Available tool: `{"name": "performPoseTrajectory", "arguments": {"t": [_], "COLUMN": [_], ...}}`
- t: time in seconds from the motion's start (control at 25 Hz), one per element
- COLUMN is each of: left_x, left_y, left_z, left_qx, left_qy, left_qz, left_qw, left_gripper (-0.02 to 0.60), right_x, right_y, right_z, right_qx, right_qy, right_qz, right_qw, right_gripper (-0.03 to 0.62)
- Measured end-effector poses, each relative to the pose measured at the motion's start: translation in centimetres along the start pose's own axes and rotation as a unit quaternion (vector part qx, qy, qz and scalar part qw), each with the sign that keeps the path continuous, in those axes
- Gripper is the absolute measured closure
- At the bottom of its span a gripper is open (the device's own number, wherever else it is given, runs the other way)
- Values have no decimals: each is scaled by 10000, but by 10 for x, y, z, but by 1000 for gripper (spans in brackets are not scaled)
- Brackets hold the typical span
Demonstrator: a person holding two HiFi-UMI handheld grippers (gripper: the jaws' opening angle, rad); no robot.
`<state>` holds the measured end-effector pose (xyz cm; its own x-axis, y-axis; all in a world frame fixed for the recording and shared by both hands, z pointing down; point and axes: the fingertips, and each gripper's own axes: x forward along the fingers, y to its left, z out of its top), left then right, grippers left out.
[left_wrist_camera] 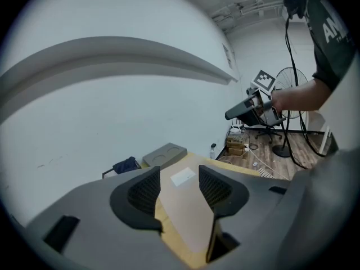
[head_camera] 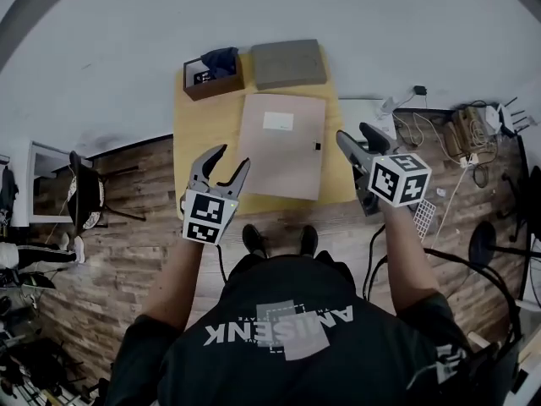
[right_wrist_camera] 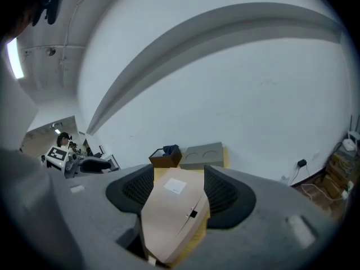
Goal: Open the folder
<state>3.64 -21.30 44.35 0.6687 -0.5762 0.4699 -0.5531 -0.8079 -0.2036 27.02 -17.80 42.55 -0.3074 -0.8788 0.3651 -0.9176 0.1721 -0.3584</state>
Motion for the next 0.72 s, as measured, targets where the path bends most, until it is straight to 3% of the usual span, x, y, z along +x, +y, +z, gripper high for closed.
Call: {"name": "performPoseTrajectory", "arguments": {"t": [0.28,0.72], "left_x": [23,45], "left_y": [-36,-72], "left_z": [-46,-110], "left_qx": [494,1013], "left_qy": [651,1510], "left_qz": [-493,-1066], "left_qw": [9954,9775], "left_gripper": [379,355], "right_x": [34,60], "right_y": [-28,-55], "right_z": [-69,-163], "right_qx": [553,1232], "right_qy": [786,1718], "right_qz": [-71,-213], "right_qw": [9953,9772], "right_gripper": [332,332]}}
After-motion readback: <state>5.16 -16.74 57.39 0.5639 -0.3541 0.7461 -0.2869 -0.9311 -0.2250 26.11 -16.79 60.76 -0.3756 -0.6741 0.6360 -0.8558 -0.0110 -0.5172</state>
